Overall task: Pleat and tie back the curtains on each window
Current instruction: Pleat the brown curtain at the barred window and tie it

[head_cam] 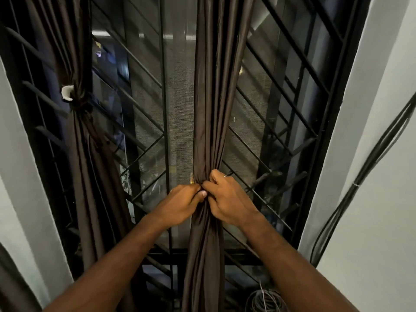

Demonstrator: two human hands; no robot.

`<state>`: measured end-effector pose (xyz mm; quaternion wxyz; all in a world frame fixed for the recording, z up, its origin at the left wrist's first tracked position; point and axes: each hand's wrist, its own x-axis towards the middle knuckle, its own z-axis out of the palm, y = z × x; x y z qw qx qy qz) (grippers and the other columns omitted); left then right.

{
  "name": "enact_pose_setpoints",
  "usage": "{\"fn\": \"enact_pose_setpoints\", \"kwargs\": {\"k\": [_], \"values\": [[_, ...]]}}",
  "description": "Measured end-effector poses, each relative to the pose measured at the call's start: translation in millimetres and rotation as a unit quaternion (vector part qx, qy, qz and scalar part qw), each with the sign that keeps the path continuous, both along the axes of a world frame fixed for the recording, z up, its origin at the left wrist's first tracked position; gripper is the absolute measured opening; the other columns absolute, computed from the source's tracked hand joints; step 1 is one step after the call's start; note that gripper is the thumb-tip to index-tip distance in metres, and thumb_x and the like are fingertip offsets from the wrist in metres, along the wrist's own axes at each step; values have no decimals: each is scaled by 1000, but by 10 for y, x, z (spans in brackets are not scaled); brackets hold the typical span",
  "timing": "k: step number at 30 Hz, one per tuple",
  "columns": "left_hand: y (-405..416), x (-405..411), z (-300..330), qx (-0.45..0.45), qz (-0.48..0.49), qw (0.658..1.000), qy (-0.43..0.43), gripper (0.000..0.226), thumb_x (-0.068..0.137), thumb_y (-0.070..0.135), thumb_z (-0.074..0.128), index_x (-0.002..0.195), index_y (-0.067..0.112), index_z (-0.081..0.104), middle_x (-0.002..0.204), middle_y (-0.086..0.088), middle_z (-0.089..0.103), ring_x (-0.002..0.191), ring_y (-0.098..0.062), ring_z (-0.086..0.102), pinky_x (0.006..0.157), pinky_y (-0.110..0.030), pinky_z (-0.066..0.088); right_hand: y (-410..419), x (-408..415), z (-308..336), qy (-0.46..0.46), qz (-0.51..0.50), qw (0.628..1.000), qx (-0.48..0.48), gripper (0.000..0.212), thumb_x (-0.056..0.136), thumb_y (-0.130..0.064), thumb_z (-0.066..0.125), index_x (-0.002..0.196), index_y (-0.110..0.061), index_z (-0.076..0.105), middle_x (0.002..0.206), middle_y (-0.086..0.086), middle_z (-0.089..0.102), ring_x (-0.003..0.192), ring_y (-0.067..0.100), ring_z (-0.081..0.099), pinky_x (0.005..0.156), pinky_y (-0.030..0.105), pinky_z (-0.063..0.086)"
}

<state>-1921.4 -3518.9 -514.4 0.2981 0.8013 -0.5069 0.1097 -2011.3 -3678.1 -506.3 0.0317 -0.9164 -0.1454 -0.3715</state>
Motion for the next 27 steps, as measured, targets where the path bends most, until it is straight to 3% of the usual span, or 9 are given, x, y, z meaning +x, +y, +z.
{"fn": "enact_pose_setpoints", "kwargs": {"k": [3,6,8,11,16,19,23,27], "values": [[-50,-28,-3,-39,-7,998,48,21,104,27,52,90,15,64,77,11,63,72,0,60,66,-21,40,-2,-24,38,13,-12,1000,-5,14,91,-22,48,88,-11,56,90,4,43,75,22,46,65,40,42],[-62,-38,-60,-191,42,976,93,21,88,30,77,96,12,70,85,6,72,80,-4,68,70,-22,51,-9,-53,28,28,-26,999,17,14,87,-21,46,86,-12,56,91,2,41,75,20,45,65,31,35],[-70,-64,-60,-244,49,966,66,25,80,32,83,94,14,72,83,7,73,80,-5,69,69,-17,52,0,-67,28,39,-35,998,32,13,87,-20,46,85,-13,56,92,0,39,73,18,43,64,29,34],[-107,-138,-53,-246,9,969,-7,22,80,28,76,90,9,77,81,3,74,78,-6,66,67,-13,48,6,-72,67,57,-38,997,35,12,87,-20,49,84,-12,59,92,0,39,71,19,45,62,29,33],[-37,-122,-99,-236,-11,972,-14,26,76,27,80,94,9,78,83,2,72,78,-7,65,67,-13,48,-29,-117,115,80,-26,995,45,11,87,-19,53,87,-11,61,96,-3,39,76,20,52,65,37,47],[-40,-101,-109,-214,-6,976,-26,21,85,25,72,96,8,75,82,3,68,75,-1,61,66,-13,46,-30,-144,20,51,-15,995,82,9,90,-15,56,95,-14,63,99,-6,42,82,16,55,72,34,51],[-24,-142,-73,-172,-27,981,89,5,95,13,66,97,10,70,86,1,64,80,-7,60,69,-17,45,-1,-198,-132,-57,-28,975,211,25,84,-10,72,103,-17,57,97,-11,51,84,2,52,76,23,49],[-62,-175,50,-83,-84,974,195,12,97,12,62,88,17,67,81,4,60,75,-4,55,71,-22,43,60,-184,-225,-78,-60,971,218,20,80,-2,66,85,-17,53,81,-5,54,72,14,55,67,41,52]]}}
